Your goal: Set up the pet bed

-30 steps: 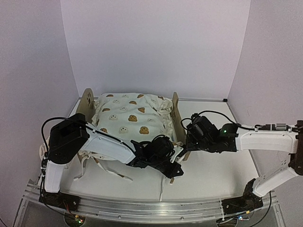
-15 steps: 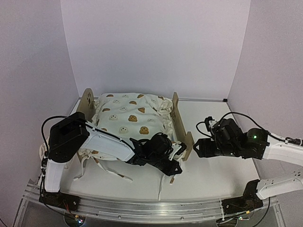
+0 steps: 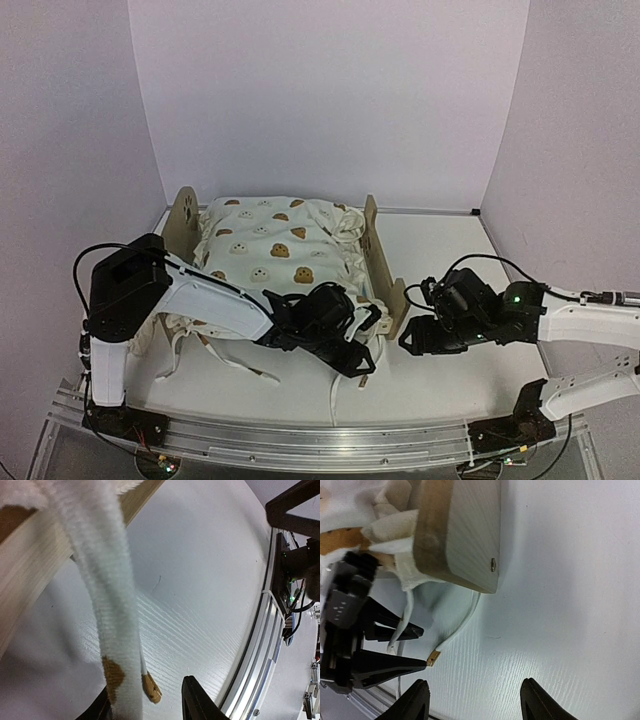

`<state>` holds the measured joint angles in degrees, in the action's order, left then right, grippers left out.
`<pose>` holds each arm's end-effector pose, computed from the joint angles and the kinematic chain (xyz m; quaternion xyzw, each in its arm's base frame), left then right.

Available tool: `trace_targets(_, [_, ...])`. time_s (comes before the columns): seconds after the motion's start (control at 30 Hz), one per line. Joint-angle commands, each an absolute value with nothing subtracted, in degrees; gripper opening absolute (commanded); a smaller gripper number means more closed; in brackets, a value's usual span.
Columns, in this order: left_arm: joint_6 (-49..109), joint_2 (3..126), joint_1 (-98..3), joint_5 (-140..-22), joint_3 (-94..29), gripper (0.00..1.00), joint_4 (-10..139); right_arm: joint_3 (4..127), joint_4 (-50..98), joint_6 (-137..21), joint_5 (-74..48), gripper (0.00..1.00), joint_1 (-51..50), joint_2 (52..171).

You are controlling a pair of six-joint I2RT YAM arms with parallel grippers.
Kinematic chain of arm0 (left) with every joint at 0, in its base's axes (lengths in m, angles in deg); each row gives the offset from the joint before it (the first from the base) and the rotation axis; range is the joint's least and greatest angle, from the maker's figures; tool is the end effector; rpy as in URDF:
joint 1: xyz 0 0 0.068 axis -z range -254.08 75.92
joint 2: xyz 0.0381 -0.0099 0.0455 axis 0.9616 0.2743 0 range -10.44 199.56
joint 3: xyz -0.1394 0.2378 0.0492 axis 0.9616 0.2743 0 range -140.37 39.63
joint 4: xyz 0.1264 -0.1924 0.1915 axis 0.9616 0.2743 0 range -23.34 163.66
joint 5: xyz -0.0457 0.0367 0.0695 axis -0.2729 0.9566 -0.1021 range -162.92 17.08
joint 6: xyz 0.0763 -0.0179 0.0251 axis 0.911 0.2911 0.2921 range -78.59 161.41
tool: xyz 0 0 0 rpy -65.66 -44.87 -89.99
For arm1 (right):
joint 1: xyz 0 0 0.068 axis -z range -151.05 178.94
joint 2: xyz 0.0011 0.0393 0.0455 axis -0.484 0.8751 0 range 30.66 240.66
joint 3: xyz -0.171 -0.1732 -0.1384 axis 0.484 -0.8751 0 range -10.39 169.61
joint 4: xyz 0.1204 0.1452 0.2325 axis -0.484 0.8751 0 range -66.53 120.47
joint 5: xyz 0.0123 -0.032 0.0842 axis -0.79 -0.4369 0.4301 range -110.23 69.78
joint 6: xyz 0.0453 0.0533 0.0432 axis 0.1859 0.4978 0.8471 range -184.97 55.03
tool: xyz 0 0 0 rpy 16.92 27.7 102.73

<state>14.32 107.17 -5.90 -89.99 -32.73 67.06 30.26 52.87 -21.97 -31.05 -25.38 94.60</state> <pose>0.1621 -0.4616 0.0918 0.3739 0.8379 -0.3684 0.1501 0.1707 0.2145 0.1849 -0.0631 0.9416 0.1801 0.2774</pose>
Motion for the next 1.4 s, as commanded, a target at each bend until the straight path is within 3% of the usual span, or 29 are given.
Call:
trace_targets(0.0, [14.3, 100.9, -6.3, -85.8, -32.7, 0.4, 72.1, 29.2, 50.9, -15.0, -31.6, 0.63, -25.7, 97.1])
trace_targets(0.3, [14.0, 97.0, -6.2, -83.5, -28.0, 0.54, 73.6, 32.5, 47.7, -11.3, -35.6, 0.67, -30.6, 107.2])
trace_targets(0.67, [12.7, 93.5, -6.2, -83.6, -23.5, 0.72, 72.5, 34.1, 38.6, -8.5, -40.2, 0.65, -33.9, 117.1])
trace_targets(1.07, [15.7, 88.1, -3.3, -81.2, -20.9, 0.82, 70.0, 31.2, 45.9, -8.5, -50.2, 0.65, -34.8, 104.7])
trace_targets(1.17, [15.6, 86.8, -3.0, -78.6, -21.4, 0.99, 73.8, 31.6, 46.7, -7.1, -48.1, 0.64, -35.1, 105.1])
trace_targets(1.37, [14.6, 81.4, -2.3, -75.8, -20.5, 1.0, 78.4, 34.6, 47.0, -6.4, -49.1, 0.59, -38.6, 109.3])
